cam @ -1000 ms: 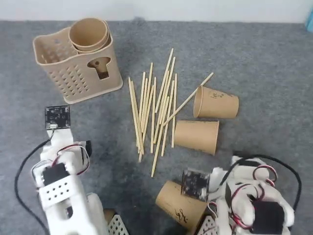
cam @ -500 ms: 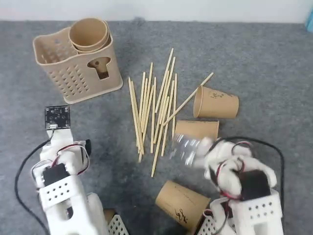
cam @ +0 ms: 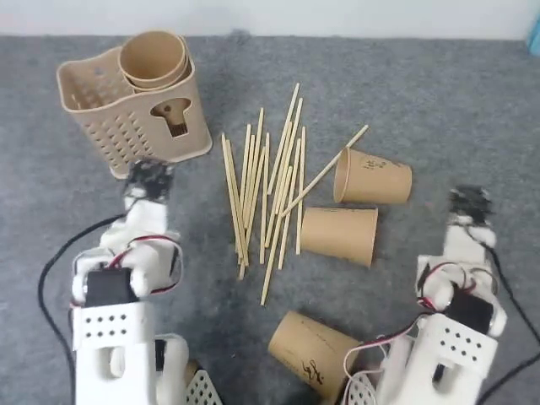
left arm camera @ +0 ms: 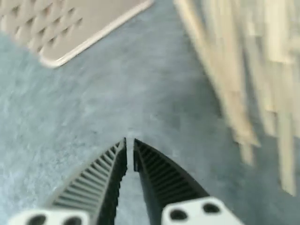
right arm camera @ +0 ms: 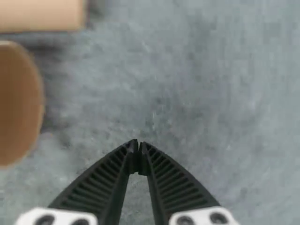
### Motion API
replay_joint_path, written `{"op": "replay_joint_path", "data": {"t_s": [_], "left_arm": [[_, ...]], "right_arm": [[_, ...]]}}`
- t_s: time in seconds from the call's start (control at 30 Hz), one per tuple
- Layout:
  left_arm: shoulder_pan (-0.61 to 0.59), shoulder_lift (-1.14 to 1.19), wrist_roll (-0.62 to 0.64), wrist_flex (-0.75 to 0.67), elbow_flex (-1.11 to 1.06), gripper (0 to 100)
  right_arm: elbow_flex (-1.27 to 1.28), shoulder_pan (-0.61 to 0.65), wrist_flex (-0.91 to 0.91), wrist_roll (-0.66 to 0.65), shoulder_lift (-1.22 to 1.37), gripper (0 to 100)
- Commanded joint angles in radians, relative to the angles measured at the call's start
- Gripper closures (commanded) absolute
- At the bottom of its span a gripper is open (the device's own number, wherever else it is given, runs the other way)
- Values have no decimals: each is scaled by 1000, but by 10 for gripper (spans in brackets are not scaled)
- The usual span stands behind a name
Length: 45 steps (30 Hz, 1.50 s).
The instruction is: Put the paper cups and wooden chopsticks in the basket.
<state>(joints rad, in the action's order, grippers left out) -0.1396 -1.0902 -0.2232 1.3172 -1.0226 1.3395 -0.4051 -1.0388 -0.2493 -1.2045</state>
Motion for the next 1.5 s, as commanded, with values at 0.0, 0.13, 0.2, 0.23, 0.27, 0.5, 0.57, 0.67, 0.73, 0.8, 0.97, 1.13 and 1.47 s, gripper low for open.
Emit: {"op": "replay_joint_path", "data": {"t_s": [0.0, 0.13, 0.2, 0.23, 0.27, 0.5, 0.57, 0.67, 0.73, 0.8, 0.97, 1.13, 1.47], "left_arm": [[180, -11, 15, 209, 222, 988], [394, 35, 28, 354, 355, 988], [471, 120, 80, 371, 389, 988], [499, 176, 101, 370, 400, 988], [523, 241, 118, 364, 410, 988], [727, 569, 193, 259, 460, 989], [816, 571, 213, 247, 458, 989], [956, 571, 215, 249, 453, 989], [1033, 571, 215, 238, 435, 989], [1091, 571, 215, 215, 410, 989], [1158, 571, 216, 126, 326, 989], [1232, 571, 216, 17, 209, 989], [1197, 577, 216, -144, 56, 989]], "right_arm": [[29, -51, 93, 35, 4, 991], [31, -153, 124, 37, 4, 991], [34, -185, 143, 37, 5, 991], [34, -202, 145, 37, 5, 991], [32, -216, 145, 37, 5, 991], [60, -223, 214, 78, 5, 990], [61, -222, 216, 78, 5, 990], [63, -220, 216, 78, 5, 989], [63, -220, 216, 78, 5, 989], [63, -220, 216, 78, 5, 989], [63, -216, 216, 78, 5, 989], [63, -202, 216, 77, 5, 989], [63, -206, 216, 77, 5, 989]]}}
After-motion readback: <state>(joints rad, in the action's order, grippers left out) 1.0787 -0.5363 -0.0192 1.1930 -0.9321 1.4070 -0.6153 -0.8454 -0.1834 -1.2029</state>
